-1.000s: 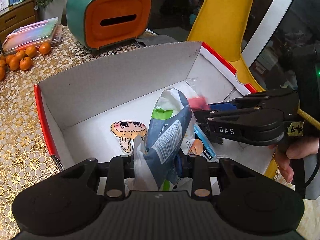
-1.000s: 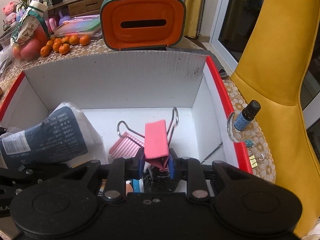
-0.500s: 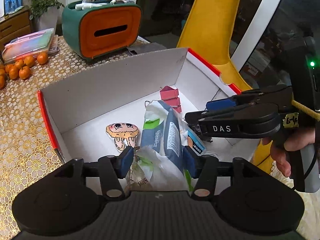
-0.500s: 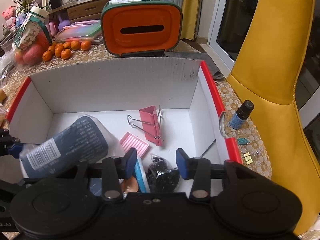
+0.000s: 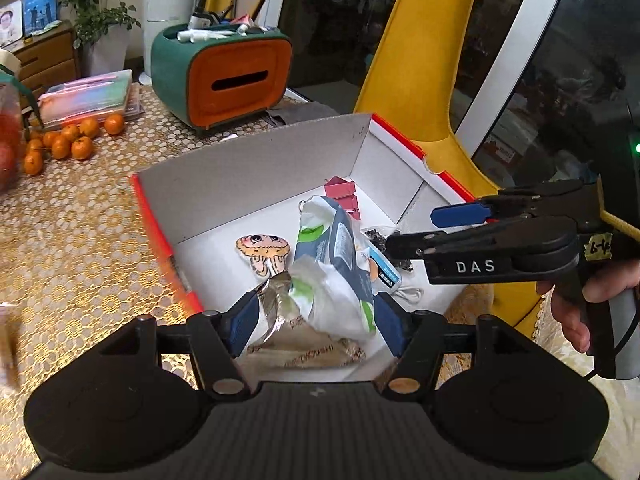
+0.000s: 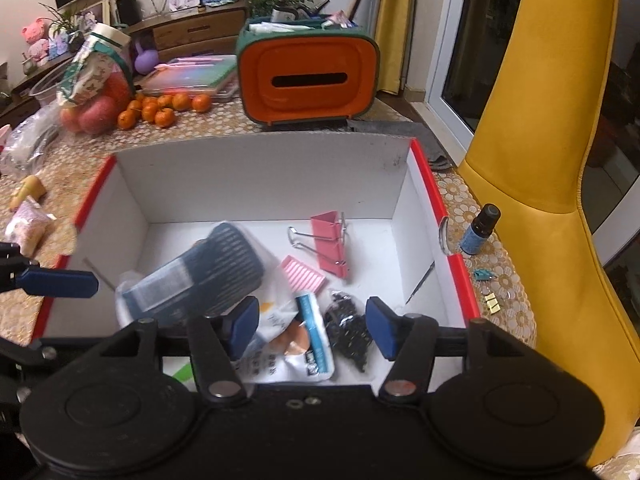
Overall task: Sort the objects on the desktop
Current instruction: 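Withdraw both open tools from the box toward the pig toy and snack bag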
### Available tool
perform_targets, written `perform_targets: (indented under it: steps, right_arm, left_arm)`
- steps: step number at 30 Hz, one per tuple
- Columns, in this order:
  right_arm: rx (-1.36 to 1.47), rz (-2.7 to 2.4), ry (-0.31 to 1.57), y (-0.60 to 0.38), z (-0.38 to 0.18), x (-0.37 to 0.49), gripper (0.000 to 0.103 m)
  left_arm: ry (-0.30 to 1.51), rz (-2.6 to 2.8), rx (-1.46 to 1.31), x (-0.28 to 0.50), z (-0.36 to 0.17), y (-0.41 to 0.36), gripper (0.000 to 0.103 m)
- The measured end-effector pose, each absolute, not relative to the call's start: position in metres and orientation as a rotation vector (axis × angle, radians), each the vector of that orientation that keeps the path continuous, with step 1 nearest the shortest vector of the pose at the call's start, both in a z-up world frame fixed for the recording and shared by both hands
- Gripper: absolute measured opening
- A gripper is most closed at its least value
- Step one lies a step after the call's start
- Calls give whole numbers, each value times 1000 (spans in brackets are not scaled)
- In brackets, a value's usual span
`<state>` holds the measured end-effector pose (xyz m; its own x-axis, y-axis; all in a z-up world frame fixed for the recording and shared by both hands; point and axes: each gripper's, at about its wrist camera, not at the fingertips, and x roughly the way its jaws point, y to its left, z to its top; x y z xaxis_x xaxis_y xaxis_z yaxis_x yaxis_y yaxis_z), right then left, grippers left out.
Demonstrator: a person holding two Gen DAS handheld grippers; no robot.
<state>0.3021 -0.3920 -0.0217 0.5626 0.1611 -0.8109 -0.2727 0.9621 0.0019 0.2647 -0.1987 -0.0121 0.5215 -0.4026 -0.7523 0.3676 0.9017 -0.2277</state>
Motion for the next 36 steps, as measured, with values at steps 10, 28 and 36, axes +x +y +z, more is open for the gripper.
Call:
perform_targets:
  steps: [10, 28, 36]
  right_arm:
    - [-126, 300, 906, -376, 4, 259, 64]
    - [-181, 461, 876, -294, 29, 190, 72]
    - [-216, 525, 876, -253, 23, 172, 78]
  left_arm:
    - [880, -456, -33, 219, 13, -171, 62]
    - [852, -374, -55, 147, 22, -77, 62]
    - [854, -318, -79, 124, 12, -27, 62]
